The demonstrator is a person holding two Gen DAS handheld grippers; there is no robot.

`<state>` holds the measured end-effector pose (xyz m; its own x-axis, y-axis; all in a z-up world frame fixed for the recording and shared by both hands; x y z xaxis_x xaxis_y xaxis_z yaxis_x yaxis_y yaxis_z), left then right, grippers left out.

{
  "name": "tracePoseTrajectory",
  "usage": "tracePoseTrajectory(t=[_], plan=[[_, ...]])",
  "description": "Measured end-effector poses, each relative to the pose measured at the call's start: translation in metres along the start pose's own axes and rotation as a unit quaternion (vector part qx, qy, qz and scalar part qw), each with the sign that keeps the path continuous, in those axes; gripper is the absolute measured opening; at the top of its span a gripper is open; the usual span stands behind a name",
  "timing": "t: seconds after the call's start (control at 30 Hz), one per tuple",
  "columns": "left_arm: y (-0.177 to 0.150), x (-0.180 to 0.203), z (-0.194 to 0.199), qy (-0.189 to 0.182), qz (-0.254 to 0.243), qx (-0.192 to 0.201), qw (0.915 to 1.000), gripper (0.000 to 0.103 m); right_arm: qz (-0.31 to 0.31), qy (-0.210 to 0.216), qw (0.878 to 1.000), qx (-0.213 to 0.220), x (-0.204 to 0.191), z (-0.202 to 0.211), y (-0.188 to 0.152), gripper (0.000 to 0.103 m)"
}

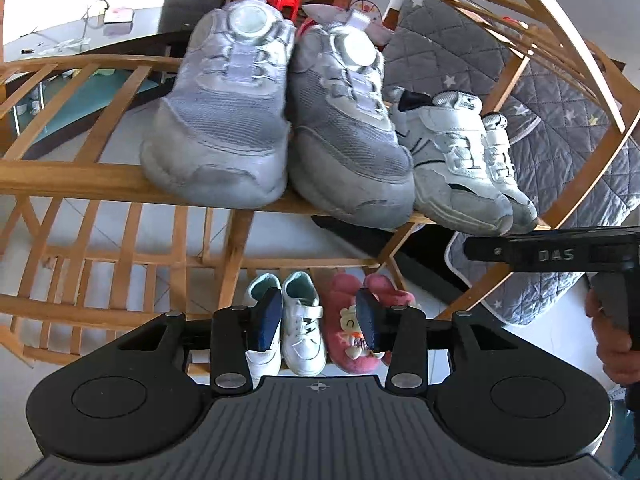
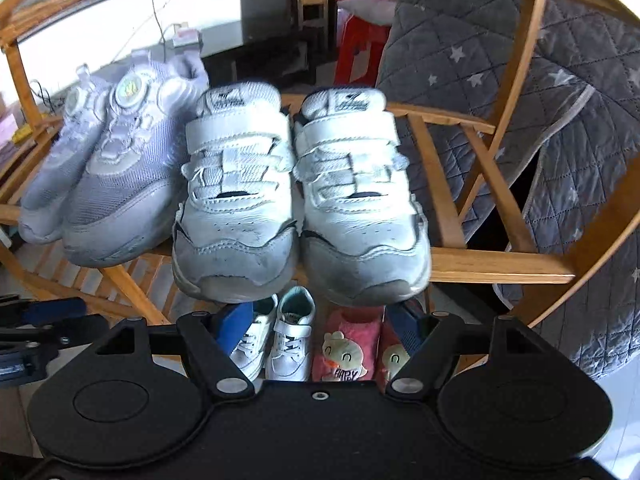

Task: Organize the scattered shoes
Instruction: 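Raise the right gripper off the shelf and swing it down to the floor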

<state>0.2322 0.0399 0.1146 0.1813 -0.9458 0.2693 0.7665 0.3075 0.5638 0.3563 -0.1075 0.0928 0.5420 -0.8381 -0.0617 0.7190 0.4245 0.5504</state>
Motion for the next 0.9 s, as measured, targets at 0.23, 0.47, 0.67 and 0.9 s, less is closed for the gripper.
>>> tracePoseTrajectory(t=[0.23,0.47,0.67,0.9], plan=[[0.0,-0.005,0.005,0.0,0.008,0.001,1.0,0.045,0.005,-0.01,0.997,-0.074,-0.012,-0.023,0.016,0.077],[0.002,-0.005,0.01,-0.004,0.01,0.004,0.9999,0.049,-0.002,-0.009,0.995,-0.104,-0.017,-0.028,0.015,0.077],[0.003,-0.012,0.015,-0.007,0.028,0.007,0.9996,0.051,0.029,-0.003,0.998,-0.063,-0.02,0.011,-0.01,0.077],[0.002,-0.012,0.016,-0.022,0.037,0.003,0.9991,0.052,0.127,-0.036,0.991,0.037,-0.041,0.06,-0.038,0.048]])
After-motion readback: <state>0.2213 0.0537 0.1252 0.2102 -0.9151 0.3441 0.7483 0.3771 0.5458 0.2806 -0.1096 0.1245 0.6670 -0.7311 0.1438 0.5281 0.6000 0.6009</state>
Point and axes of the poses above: each gripper's, at about its wrist camera, not at the fingertips, and z roughly against the way its jaws point, x to its right, y to its top, the point moved 4 cm from there along -z, roughly the way its jaws point, and after that the axes turned 7 degrees about -x, right-handed, at the moved point
